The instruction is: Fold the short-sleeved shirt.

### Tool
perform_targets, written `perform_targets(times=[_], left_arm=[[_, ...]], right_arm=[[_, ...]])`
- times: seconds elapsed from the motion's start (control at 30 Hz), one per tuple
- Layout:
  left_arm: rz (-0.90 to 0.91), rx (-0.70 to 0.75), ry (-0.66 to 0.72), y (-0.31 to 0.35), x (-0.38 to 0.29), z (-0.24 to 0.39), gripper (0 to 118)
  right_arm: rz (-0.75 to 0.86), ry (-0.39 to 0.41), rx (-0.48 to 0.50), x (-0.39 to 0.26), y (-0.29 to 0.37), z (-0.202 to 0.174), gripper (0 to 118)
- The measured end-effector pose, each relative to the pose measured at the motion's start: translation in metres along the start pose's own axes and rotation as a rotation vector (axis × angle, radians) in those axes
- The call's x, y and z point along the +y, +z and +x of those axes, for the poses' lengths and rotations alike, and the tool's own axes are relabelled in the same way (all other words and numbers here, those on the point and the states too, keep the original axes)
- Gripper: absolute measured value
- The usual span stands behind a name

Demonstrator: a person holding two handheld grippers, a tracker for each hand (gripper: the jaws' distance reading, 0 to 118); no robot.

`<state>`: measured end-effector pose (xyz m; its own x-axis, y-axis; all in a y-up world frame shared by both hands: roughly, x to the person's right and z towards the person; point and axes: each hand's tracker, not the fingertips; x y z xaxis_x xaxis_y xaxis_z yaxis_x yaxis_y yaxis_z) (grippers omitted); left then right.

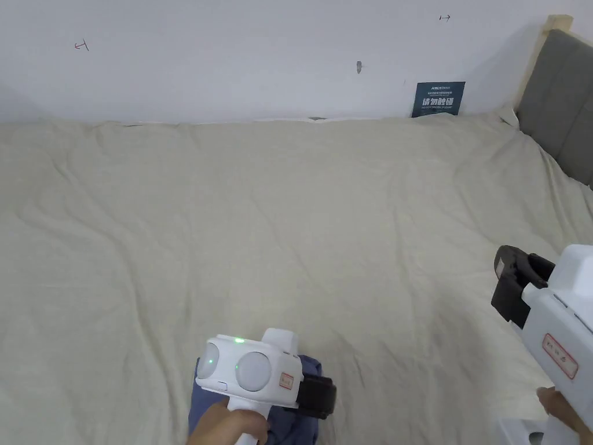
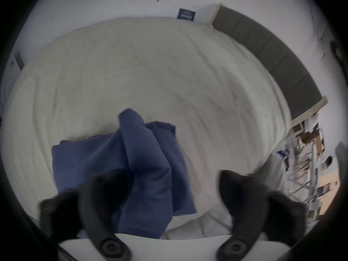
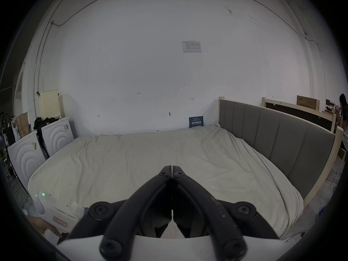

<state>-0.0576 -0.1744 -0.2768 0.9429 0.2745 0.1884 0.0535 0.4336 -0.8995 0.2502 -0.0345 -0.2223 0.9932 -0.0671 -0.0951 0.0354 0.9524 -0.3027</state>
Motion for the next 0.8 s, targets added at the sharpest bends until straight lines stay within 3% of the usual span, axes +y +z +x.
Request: perform_targets(times=[0.2,0.37,0.43,0.47,0.5,0.53,0.8], left_arm=[[0.244,-0.028,0.065,0.064,0.004,-0.014,117],[0.431,0.118,0.106,0.09,-0.008,-0.036,112],[0.471,0.164,0.105,0.089,-0.015,-0.042,76],[0.479,0.188,0.096,0.086,-0.02,-0.044,45],[0.468,0.201,0.086,0.081,-0.023,-0.046,7],[0.445,0.21,0.075,0.074,-0.026,-0.048,2],[0.343,0.144,0.063,0.026,-0.047,-0.033,0]], right_arm=[[0.013,0.006,0.018,0.006,0.001,-0.009,2],[0.019,0.013,0.035,0.008,0.003,-0.017,2],[0.018,0.015,0.041,0.008,0.003,-0.019,2],[0.017,0.015,0.042,0.007,0.002,-0.019,2],[0.016,0.015,0.045,0.007,0.002,-0.02,2],[0.015,0.016,0.047,0.007,0.002,-0.02,2],[0.003,0.024,0.054,0.005,0.003,-0.022,2]])
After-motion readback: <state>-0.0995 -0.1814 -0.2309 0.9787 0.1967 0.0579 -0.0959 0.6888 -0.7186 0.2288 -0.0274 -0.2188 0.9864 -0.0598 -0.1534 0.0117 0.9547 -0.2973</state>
